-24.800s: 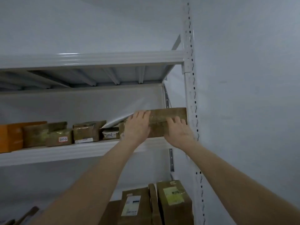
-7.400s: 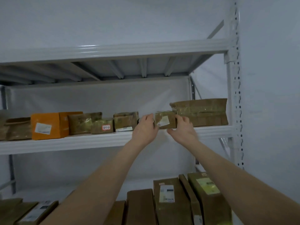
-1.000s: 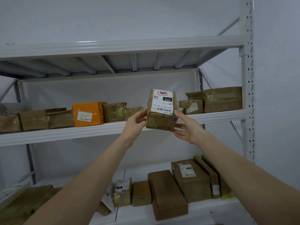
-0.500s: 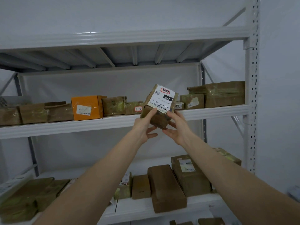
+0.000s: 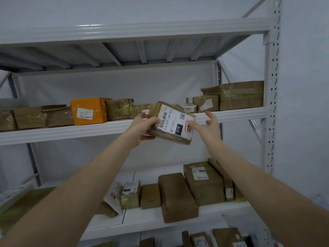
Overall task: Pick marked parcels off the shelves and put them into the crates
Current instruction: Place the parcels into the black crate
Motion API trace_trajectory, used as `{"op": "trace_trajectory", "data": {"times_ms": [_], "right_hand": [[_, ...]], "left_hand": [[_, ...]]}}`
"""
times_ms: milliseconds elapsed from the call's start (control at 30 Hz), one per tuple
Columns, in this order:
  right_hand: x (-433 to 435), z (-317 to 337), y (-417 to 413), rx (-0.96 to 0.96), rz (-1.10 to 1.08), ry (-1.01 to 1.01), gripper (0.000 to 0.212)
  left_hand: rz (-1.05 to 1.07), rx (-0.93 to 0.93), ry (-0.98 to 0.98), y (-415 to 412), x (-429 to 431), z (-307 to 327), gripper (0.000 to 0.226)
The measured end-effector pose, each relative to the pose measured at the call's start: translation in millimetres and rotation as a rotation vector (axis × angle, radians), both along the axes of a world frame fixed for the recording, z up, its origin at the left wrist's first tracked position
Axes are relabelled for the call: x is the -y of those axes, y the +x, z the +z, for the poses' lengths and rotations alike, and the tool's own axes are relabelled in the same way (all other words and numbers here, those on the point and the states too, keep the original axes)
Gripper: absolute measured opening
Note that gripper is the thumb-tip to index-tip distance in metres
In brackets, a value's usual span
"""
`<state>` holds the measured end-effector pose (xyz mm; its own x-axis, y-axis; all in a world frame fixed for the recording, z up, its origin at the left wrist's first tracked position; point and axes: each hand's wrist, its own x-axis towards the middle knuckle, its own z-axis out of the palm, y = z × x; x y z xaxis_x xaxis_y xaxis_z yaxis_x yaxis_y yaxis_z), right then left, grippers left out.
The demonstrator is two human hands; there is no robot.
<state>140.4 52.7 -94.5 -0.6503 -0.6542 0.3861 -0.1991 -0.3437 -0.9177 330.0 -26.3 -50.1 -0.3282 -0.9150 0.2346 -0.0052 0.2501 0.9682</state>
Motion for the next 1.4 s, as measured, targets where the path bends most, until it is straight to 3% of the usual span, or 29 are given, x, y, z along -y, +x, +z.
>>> {"op": "trace_trajectory", "data": {"times_ms": [133,300,367,500,767,933,1100,1400], "right_hand": [[-5,-10,2,-0.054,0.258,0.128,0.066],[0,-34,8,0.167,0.232,0.109,0.05],[2,-42,11,0.25,0.251,0.114,0.046],[4,-56,12,0.285,0.236,0.136,0.041],[-3,-64,8,0.025,0.161,0.221,0.056],[-7,-72,7,0.014,0.161,0.248,0.037],[-10,-85,7,0.009,0.201,0.269,0.068],[-4,-127,16,0.021,0.276,0.362,0.075]], "left_hand": [[0.019,0.052,-0.053,-2,-2,-9,0.063],[0.066,-0.152,-0.08,-15,-11,-31,0.091],[0.013,-0.222,-0.023,-21,-13,-44,0.089],[-0.116,-0.027,-0.069,-24,-19,-68,0.074],[-0.168,-0.019,-0.101,-22,-29,-87,0.083],[-0.126,-0.023,-0.096,-26,-31,-105,0.078],[-0.117,0.038,-0.063,-29,-31,-122,0.083],[-0.068,0.107,0.064,-17,-28,-165,0.088]]}}
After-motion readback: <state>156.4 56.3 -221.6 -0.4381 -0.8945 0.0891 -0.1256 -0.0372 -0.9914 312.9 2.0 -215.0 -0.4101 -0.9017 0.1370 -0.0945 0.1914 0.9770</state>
